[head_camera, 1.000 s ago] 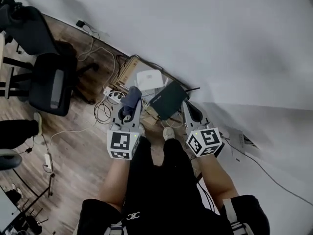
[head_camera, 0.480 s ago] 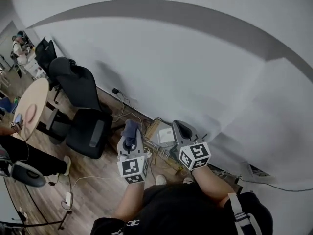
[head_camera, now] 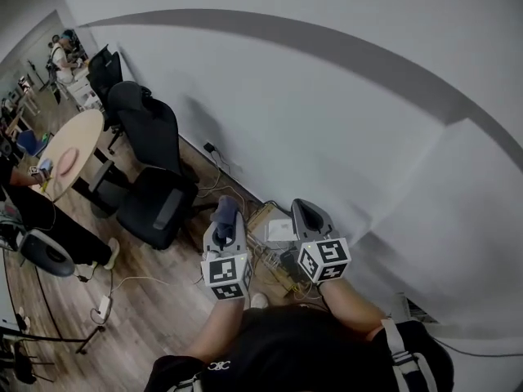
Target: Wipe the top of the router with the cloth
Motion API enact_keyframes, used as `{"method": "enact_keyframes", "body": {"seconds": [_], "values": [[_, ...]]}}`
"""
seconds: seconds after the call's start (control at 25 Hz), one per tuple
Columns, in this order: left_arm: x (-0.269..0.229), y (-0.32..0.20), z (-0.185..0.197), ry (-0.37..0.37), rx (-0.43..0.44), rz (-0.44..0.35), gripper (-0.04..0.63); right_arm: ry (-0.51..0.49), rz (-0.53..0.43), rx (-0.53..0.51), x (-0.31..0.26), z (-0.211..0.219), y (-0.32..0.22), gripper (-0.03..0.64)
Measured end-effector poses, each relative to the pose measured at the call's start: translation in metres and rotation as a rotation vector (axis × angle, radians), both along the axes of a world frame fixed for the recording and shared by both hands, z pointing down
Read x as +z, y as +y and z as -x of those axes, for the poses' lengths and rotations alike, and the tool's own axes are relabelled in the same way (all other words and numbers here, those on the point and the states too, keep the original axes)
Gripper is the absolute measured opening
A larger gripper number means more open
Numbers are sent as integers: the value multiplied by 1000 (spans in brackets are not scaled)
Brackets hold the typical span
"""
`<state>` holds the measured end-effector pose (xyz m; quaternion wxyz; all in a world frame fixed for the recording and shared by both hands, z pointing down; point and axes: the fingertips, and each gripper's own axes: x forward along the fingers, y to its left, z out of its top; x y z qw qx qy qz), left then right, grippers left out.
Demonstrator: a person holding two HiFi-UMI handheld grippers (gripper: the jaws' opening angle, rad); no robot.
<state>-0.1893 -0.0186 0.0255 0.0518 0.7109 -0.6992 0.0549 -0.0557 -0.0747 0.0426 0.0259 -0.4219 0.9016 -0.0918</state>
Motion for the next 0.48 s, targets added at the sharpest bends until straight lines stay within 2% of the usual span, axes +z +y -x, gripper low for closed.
{"method": "enact_keyframes", "body": {"seconds": [0.28,0.48], "values": [[14,5,-11,2,-72,7,48,12,-20,-65,2,-8,-1,1],[14,15,-21,6,-91,5,49,15,-29,-86,1,-13,5,2]]}}
